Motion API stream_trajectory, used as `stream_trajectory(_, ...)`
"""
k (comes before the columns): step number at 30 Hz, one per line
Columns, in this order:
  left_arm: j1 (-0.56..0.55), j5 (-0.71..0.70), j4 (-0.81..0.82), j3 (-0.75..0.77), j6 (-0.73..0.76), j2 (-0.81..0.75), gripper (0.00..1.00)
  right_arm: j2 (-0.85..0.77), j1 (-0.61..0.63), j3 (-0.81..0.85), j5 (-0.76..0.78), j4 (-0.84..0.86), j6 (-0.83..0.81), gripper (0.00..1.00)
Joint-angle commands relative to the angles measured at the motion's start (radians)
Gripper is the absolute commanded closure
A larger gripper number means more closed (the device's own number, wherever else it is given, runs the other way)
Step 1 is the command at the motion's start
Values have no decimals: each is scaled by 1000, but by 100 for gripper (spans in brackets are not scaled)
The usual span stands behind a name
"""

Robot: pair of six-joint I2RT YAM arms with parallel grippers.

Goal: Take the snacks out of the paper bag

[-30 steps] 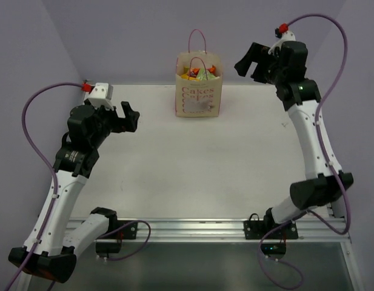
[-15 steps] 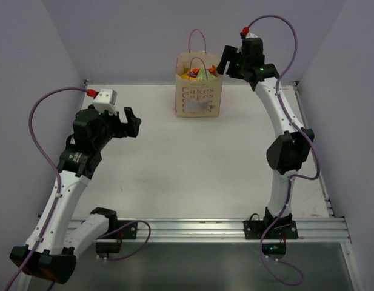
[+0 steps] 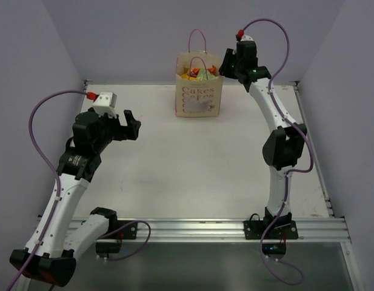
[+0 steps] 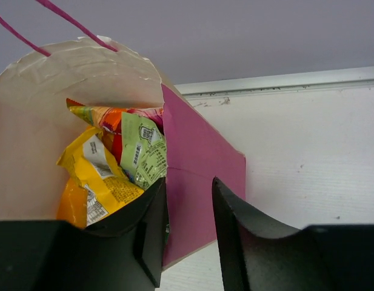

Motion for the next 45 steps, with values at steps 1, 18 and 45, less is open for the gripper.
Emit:
stream_trajectory(1, -6, 14, -6, -15, -17, -20, 0, -12, 7, 8, 33, 49, -10, 66)
stream_trajectory(18, -6, 29, -29, 30, -19, -11, 0, -252, 41, -191, -7, -53, 33, 100)
stream_trajectory(45, -217, 154, -5, 441, -39, 431, 0, -984, 54, -964, -144, -122, 61, 100)
